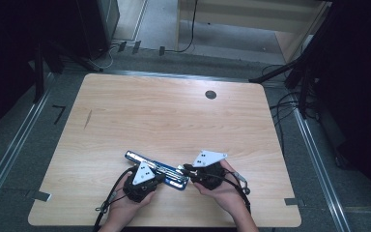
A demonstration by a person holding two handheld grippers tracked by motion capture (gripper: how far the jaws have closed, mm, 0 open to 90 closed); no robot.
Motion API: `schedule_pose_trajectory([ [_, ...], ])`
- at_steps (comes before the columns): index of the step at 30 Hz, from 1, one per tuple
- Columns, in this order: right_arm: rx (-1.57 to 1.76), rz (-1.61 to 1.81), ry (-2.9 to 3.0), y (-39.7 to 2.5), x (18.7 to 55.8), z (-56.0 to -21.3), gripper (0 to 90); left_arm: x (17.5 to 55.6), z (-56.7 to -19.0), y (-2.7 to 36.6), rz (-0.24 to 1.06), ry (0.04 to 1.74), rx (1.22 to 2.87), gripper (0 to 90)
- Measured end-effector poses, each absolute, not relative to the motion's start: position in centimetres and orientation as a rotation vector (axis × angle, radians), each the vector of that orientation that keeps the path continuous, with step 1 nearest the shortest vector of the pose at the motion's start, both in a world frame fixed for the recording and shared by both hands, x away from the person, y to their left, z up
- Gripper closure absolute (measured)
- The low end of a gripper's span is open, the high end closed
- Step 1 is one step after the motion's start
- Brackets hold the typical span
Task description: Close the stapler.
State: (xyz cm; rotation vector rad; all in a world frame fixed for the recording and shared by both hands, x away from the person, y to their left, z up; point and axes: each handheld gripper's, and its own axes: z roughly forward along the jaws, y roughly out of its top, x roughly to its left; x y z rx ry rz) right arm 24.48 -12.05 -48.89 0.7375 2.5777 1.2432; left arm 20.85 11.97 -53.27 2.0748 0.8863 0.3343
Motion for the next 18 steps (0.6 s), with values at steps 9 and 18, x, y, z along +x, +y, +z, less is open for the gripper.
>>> schedule_pose_trajectory([
  [9, 0.705, 1.249, 2.601, -11.2, 24.2, -49.0, 79.6, 20.8, -53.3, 12.0, 0.337, 0.885, 2.074, 90.0],
  [18, 0.676, 1.224, 2.631, -10.4, 24.2, -49.1, 79.7, 20.9, -53.3, 12.0, 0.336, 0.885, 2.074, 90.0],
])
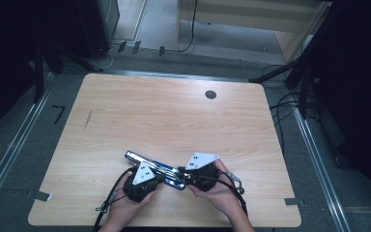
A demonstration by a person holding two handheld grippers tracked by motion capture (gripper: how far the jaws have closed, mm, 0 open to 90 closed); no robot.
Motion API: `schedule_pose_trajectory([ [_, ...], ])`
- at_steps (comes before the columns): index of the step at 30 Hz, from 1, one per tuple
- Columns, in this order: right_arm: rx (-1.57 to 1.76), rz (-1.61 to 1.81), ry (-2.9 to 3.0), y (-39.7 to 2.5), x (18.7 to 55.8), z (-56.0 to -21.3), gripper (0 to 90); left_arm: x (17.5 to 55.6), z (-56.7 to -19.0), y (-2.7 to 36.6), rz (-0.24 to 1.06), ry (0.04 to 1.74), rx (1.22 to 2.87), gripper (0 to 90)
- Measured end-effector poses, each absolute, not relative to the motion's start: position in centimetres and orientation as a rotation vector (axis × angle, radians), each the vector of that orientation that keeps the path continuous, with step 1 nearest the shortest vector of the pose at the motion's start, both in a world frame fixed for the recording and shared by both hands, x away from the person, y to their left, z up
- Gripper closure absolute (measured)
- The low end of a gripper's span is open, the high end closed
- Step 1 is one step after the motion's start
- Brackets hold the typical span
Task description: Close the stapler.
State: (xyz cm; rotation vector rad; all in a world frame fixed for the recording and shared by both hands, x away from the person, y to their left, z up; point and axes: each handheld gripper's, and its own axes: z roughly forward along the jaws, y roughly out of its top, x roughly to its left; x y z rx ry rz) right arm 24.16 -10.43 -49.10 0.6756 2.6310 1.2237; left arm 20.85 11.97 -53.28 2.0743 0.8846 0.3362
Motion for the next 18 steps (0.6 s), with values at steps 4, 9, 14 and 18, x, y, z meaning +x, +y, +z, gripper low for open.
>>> schedule_pose_trajectory([
  [4, 0.661, 1.204, 2.647, -10.07, 24.18, -49.15, 79.7, 20.85, -53.28, 11.96, 0.337, 0.885, 2.074, 90.0],
  [9, 0.656, 1.181, 2.66, -9.68, 24.21, -49.19, 79.6, 20.85, -53.28, 11.96, 0.338, 0.885, 2.074, 90.0],
  [14, 0.654, 1.168, 2.668, -9.48, 24.36, -49.28, 79.6, 20.86, -53.27, 11.97, 0.341, 0.883, 2.076, 90.0],
  [18, 0.651, 1.152, 2.677, -9.42, 24.57, -49.41, 79.6, 20.86, -53.27, 11.97, 0.339, 0.883, 2.076, 90.0],
])
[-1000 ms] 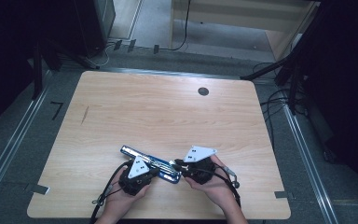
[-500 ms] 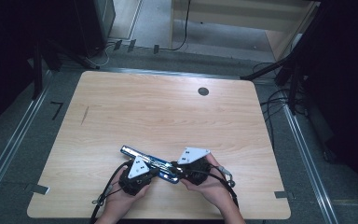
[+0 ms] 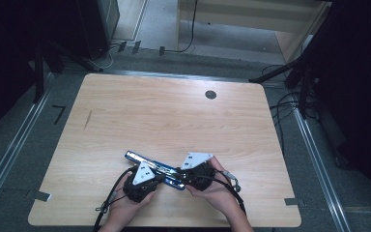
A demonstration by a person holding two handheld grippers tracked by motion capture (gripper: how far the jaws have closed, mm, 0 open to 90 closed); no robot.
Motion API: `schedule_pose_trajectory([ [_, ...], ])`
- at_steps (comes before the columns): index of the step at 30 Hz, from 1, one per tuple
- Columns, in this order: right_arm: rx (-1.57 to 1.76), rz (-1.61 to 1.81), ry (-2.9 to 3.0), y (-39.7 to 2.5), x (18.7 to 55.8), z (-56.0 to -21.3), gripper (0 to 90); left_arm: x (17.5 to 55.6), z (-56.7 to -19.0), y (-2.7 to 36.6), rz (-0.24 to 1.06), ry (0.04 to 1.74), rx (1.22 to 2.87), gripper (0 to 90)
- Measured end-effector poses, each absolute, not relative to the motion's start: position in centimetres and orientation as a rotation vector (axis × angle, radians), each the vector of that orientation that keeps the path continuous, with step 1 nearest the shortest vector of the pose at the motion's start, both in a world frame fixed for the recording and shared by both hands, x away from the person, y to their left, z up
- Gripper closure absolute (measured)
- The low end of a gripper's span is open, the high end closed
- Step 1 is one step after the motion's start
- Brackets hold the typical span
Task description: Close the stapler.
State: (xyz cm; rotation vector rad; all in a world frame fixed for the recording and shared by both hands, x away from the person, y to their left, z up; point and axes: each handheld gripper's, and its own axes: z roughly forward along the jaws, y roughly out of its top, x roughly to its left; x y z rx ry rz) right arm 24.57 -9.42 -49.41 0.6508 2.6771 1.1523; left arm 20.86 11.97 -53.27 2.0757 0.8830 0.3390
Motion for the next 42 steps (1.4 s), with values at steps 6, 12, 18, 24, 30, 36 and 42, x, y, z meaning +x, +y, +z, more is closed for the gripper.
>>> schedule_pose_trajectory([
  [6, 0.657, 1.126, 2.698, -9.3, 24.71, -49.69, 79.6, 20.86, -53.27, 11.98, 0.338, 0.883, 2.077, 90.0],
  [12, 0.664, 1.122, 2.704, -9.34, 24.83, -49.71, 79.6, 20.86, -53.27, 11.99, 0.338, 0.883, 2.076, 90.0],
  [18, 0.651, 1.12, 2.704, -9.35, 24.79, -49.68, 79.6, 20.87, -53.27, 11.99, 0.337, 0.885, 2.076, 90.0],
  [24, 0.639, 1.116, 2.712, -9.32, 24.86, -49.51, 79.6, 20.86, -53.27, 11.97, 0.339, 0.882, 2.076, 90.0],
  [30, 0.625, 1.098, 2.728, -9.11, 25.03, -49.11, 79.6, 20.85, -53.28, 11.96, 0.34, 0.881, 2.076, 90.0],
  [36, 0.645, 1.085, 2.74, -9.09, 25.23, -49.11, 79.6, 20.84, -53.28, 11.95, 0.34, 0.882, 2.074, 90.0],
  [42, 0.646, 1.083, 2.748, -9.01, 25.24, -49.2, 79.6, 20.85, -53.28, 11.96, 0.34, 0.881, 2.075, 90.0],
])
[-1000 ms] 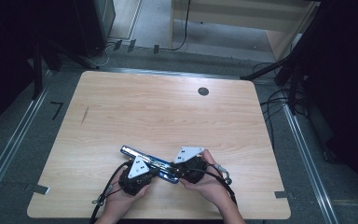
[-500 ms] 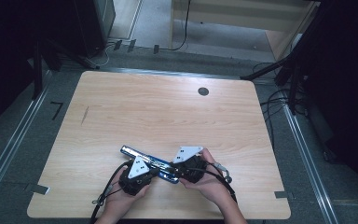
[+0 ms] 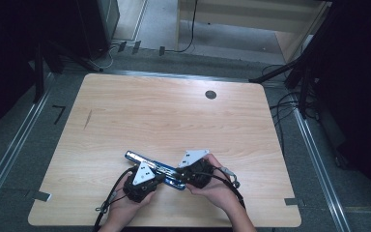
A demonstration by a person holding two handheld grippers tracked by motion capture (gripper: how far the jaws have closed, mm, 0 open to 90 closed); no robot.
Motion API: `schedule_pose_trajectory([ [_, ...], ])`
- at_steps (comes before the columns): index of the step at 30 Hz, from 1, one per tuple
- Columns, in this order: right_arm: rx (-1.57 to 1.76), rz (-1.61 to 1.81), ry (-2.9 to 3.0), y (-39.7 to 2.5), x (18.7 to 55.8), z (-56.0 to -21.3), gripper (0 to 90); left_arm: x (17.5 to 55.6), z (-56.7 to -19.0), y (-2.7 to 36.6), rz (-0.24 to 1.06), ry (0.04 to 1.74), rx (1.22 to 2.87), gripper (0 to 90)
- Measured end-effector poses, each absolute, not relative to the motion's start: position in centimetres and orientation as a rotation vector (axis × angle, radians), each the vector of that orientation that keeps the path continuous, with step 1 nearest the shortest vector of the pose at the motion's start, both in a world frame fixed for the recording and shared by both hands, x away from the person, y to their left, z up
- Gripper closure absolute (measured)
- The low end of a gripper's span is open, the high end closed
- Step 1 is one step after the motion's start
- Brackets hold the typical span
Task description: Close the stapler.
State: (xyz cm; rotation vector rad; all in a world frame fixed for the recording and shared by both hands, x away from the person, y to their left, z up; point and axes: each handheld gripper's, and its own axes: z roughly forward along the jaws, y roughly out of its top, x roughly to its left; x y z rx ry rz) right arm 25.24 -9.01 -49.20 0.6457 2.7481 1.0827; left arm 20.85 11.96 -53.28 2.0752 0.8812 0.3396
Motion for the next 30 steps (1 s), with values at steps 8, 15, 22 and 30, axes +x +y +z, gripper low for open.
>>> schedule_pose_trajectory([
  [8, 0.652, 1.089, 2.744, -9.08, 25.28, -49.16, 79.6, 20.85, -53.28, 11.95, 0.34, 0.881, 2.076, 90.0],
  [15, 0.645, 1.081, 2.763, -8.9, 25.28, -49.16, 79.6, 20.82, -53.29, 11.92, 0.345, 0.883, 2.072, 90.0],
  [22, 0.651, 1.085, 2.778, -8.94, 25.55, -49.28, 79.6, 20.83, -53.28, 11.94, 0.344, 0.881, 2.075, 90.0],
  [30, 0.651, 1.083, 2.782, -8.94, 25.6, -49.28, 79.6, 20.81, -53.29, 11.91, 0.346, 0.882, 2.073, 90.0],
])
